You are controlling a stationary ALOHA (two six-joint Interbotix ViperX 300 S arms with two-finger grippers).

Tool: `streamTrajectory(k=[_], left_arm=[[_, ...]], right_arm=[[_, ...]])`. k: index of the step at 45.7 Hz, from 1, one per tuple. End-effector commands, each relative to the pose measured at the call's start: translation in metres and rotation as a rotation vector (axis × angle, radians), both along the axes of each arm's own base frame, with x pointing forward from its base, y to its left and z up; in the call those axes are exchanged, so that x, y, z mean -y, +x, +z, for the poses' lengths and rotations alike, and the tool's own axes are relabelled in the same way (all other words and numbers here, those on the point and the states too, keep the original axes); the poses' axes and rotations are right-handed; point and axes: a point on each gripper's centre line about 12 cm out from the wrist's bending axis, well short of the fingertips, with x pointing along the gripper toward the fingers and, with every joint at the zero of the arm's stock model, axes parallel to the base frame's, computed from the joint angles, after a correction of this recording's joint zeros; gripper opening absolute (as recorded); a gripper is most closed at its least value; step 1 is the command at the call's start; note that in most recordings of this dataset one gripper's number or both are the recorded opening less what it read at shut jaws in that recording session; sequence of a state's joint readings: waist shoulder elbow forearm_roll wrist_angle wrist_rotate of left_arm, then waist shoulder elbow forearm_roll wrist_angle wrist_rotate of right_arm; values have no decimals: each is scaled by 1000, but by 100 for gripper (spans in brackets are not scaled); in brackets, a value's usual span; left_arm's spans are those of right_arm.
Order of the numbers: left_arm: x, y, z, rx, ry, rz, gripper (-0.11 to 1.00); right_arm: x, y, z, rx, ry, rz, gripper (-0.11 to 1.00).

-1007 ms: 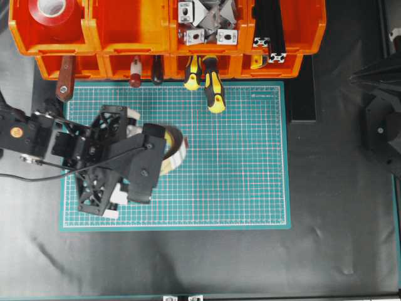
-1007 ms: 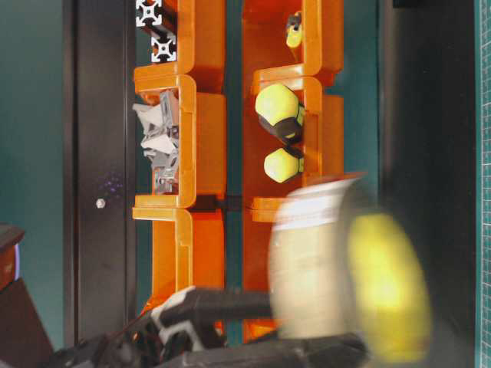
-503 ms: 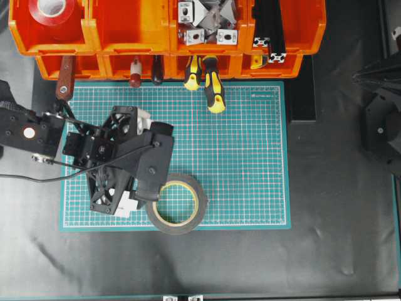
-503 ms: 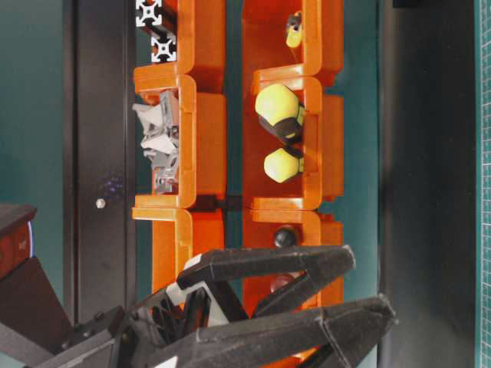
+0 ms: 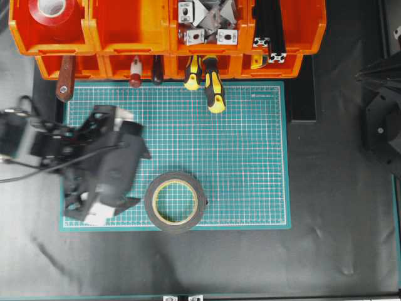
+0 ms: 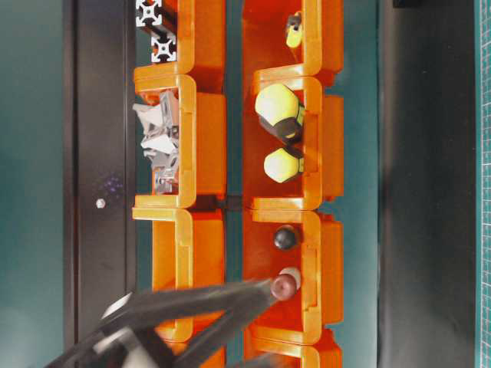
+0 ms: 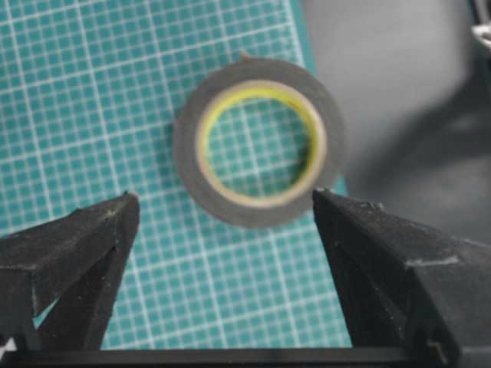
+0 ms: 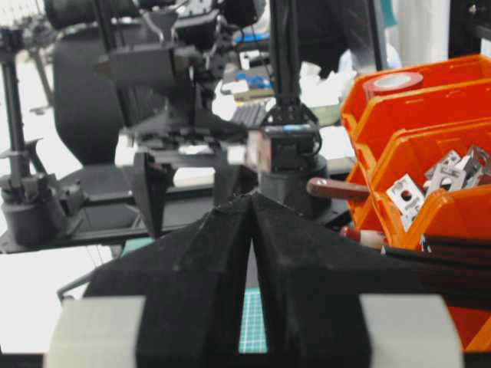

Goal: Pick foam from container rack with left arm.
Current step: 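Open the left gripper and withdraw it to the left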

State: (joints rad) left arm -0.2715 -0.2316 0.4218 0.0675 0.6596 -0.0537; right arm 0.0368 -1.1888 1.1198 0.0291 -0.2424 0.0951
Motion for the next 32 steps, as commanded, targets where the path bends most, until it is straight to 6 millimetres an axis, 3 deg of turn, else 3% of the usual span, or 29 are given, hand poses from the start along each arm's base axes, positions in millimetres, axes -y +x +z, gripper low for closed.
streamTrajectory(k=[1, 8, 16, 23, 32], left_arm=[[0, -20, 34, 96, -34, -11, 85], [-3, -55, 63, 200, -124, 15, 79], [-7, -91, 80, 376, -223, 3, 72], [-13, -112, 85, 531, -264, -22, 72], [-16, -124, 88, 678, -286, -53, 72]], right_arm=[[0, -1, 14, 28, 3, 2, -1], [0, 0, 14, 20, 2, 2, -1], [0, 0, 13, 14, -4, 1, -1], [0, 0, 12, 11, -4, 2, -1], [0, 0, 12, 14, -4, 1, -1]])
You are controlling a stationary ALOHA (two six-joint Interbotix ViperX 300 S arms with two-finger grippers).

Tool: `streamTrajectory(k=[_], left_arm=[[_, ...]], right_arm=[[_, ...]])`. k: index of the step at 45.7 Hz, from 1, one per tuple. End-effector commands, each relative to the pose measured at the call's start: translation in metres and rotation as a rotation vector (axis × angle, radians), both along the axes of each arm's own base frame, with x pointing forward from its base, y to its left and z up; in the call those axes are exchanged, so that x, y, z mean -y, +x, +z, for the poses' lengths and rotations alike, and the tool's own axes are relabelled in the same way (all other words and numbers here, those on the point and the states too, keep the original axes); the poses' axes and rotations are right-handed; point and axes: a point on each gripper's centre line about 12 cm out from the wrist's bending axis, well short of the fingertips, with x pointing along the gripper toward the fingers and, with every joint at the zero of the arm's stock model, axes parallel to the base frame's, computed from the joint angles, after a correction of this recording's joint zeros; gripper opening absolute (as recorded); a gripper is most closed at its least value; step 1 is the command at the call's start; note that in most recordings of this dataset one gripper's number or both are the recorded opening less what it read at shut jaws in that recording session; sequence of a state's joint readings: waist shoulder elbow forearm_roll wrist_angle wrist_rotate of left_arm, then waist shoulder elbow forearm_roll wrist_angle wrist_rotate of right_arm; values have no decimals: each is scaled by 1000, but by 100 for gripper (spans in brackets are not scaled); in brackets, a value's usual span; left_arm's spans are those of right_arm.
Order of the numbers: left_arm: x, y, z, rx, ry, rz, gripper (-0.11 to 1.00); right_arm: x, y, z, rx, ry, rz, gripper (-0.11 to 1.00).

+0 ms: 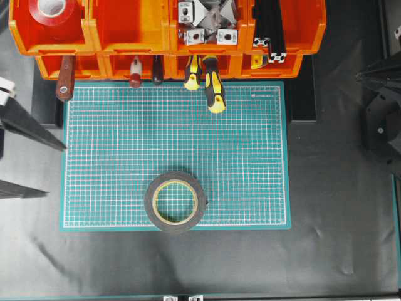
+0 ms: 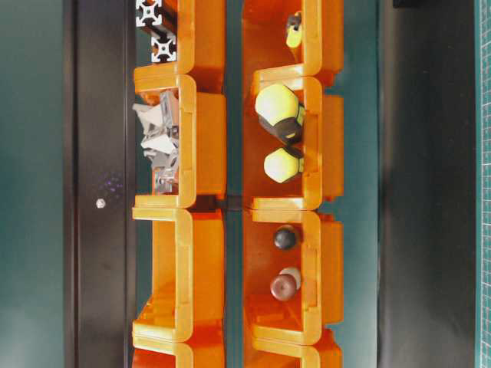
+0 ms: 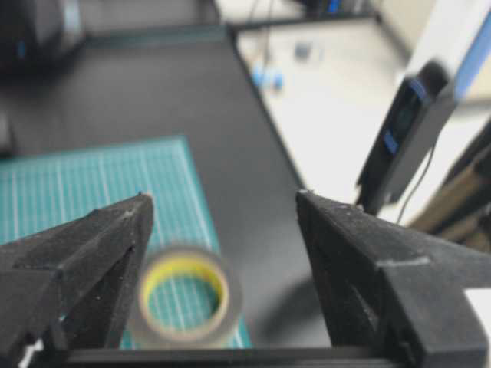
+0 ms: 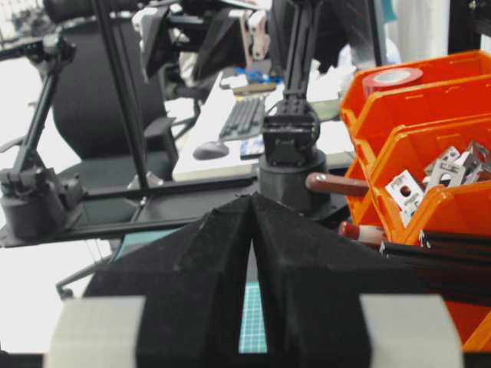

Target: Pick foam from container rack with left arm.

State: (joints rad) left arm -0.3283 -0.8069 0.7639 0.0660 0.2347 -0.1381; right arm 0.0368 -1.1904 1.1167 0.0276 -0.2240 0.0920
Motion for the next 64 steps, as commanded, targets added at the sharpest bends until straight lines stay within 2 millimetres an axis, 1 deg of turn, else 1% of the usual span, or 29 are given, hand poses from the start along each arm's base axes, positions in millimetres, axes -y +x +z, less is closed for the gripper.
streamTrajectory(k=[1, 21, 28, 41, 53, 64], left_arm=[[0, -3, 7, 83, -13, -9, 72], [6, 11, 5, 170, -21, -20, 71], [5, 11, 5, 181, -29, -18, 71], [6, 10, 12, 276, -63, -25, 71], [6, 7, 4, 301, -87, -30, 71], [6, 10, 4, 313, -101, -28, 71]], right_arm=[[0, 0, 12, 26, 3, 2, -1], [0, 1, 8, 14, -6, 1, -1], [0, 1, 7, 11, -18, 0, -1], [0, 0, 8, 19, -19, -1, -1], [0, 1, 5, 13, -22, -1, -1], [-1, 1, 2, 7, -24, 1, -1]])
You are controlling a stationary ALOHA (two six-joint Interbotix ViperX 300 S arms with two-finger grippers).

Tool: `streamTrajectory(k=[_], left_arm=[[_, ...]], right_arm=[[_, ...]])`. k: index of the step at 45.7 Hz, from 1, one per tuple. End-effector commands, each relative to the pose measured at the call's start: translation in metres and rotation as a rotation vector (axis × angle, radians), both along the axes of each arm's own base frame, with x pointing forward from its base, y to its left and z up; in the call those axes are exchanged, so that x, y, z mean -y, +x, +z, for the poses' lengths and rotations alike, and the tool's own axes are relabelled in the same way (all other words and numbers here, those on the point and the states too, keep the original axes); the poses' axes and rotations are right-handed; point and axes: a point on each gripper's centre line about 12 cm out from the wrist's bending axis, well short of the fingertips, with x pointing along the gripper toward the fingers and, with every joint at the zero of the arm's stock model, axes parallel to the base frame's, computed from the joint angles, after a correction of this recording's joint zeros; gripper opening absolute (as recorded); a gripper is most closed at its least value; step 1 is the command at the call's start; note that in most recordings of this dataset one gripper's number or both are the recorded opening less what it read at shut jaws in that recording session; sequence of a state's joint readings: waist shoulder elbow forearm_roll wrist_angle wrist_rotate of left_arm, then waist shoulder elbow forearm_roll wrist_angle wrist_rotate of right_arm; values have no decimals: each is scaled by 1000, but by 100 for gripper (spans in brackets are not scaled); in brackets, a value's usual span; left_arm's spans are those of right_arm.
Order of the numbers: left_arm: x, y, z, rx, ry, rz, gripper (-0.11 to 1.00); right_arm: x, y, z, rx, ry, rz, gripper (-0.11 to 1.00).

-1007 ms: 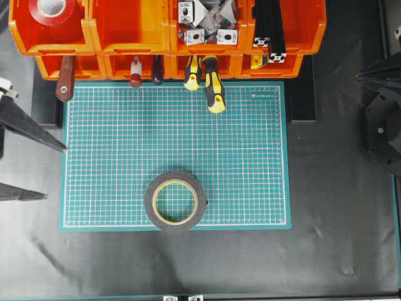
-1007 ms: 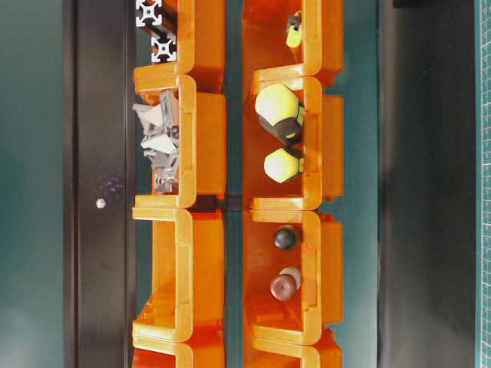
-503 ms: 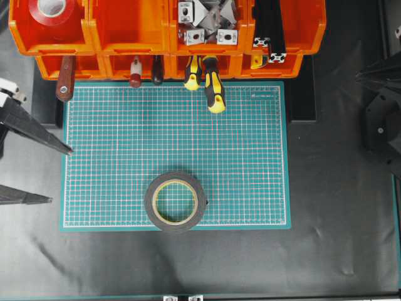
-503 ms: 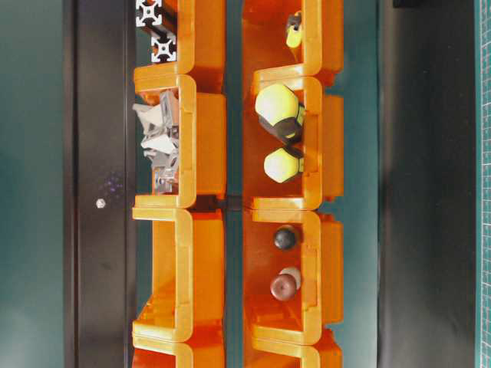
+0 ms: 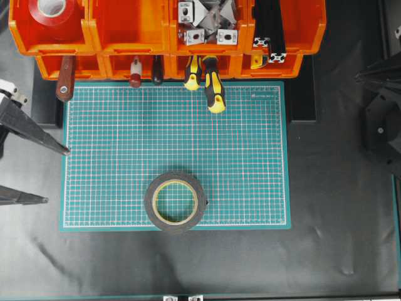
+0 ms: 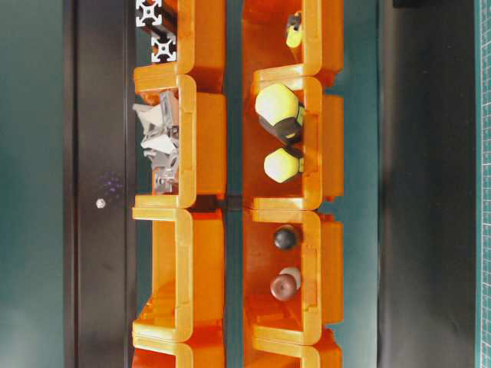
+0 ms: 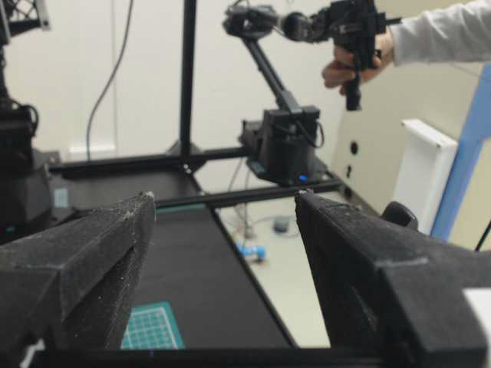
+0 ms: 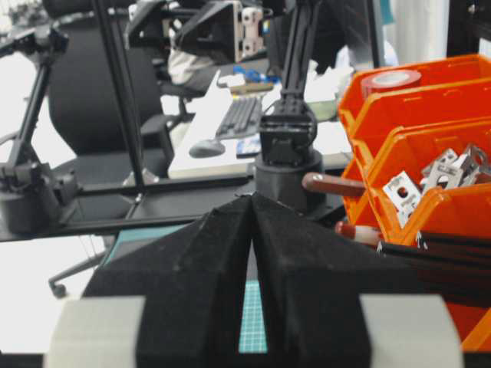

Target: Pick foam from container rack with left arm.

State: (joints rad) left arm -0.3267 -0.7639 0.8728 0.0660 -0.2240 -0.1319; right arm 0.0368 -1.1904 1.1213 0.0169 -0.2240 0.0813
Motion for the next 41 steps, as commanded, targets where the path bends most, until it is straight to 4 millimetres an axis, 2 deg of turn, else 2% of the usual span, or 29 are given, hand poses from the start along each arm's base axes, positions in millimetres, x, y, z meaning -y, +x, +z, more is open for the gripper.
streamTrajectory(k=[1, 41], left_arm=[[0, 1, 6, 20, -7, 2, 71], [-2, 0, 2, 20, -2, 6, 71]], right_arm=[[-1, 1, 4, 11, -3, 3, -1], [-1, 1, -6, 13, -9, 2, -1]])
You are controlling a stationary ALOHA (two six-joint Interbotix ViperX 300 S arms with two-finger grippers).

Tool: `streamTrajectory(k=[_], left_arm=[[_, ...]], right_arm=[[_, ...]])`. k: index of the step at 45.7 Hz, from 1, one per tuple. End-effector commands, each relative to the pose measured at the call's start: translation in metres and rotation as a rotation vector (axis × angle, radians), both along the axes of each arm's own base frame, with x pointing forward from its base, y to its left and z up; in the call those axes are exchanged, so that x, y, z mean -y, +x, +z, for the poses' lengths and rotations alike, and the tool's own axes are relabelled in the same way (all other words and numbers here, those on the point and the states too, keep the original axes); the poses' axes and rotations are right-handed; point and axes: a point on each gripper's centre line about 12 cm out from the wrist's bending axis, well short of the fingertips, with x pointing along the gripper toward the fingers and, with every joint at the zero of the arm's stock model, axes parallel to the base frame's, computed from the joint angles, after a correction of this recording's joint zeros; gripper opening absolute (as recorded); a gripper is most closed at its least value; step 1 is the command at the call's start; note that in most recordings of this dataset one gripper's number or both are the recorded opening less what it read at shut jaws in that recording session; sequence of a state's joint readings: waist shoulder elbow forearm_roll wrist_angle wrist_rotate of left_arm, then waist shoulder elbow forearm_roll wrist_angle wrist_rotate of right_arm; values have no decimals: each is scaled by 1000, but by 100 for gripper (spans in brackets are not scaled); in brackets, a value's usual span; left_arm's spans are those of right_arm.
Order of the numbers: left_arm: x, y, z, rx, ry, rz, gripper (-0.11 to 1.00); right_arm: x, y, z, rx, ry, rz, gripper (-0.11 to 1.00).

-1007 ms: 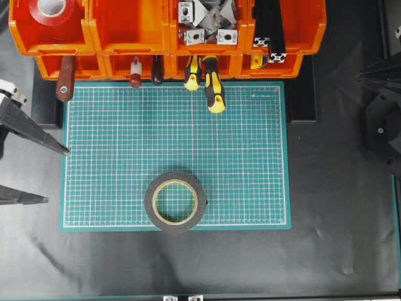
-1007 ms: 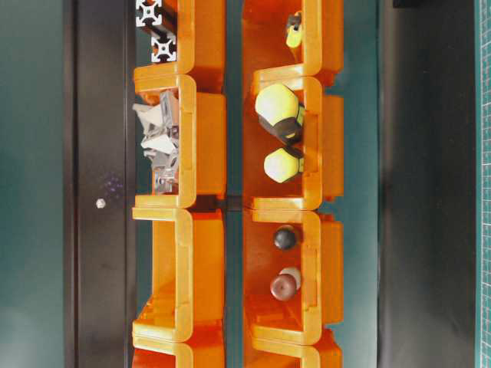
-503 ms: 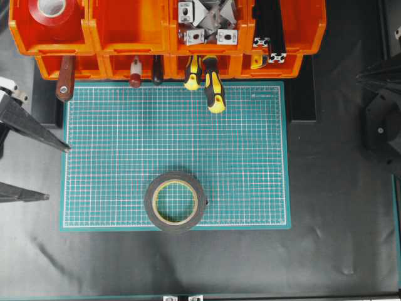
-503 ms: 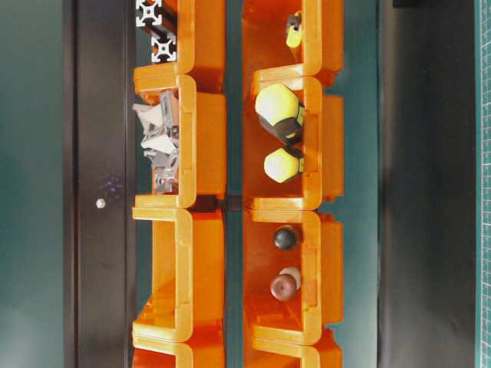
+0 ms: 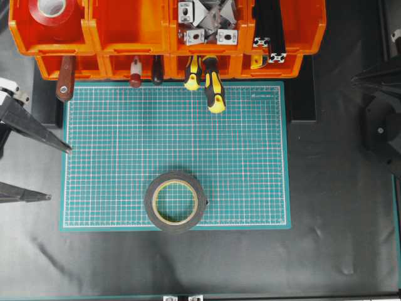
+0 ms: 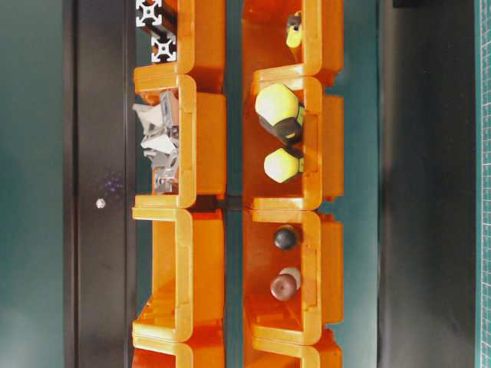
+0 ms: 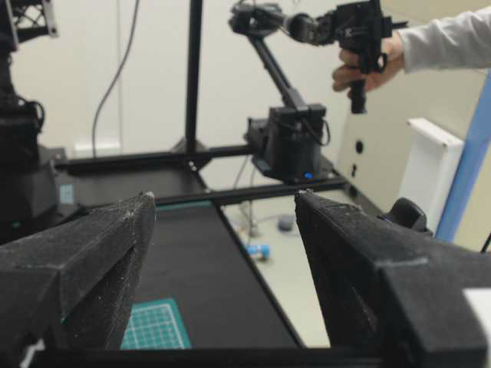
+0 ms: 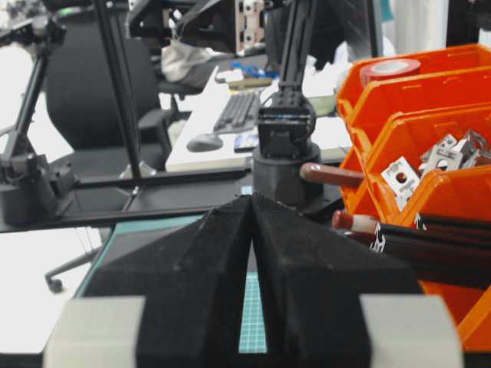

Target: Pick foam from container rack with left arm.

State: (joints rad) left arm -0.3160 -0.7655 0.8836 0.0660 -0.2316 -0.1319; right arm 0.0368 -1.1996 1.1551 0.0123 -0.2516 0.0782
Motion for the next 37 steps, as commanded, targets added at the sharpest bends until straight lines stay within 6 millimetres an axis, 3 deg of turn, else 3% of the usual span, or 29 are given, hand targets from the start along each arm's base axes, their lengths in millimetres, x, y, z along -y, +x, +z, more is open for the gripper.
streamTrajectory(k=[1, 37], left_arm=[[1, -1, 5, 21, -4, -4, 71], [1, -1, -4, -3, 11, -3, 71]], right_arm=[[-1, 2, 4, 11, -1, 3, -1], [-1, 1, 4, 11, 3, 3, -1]])
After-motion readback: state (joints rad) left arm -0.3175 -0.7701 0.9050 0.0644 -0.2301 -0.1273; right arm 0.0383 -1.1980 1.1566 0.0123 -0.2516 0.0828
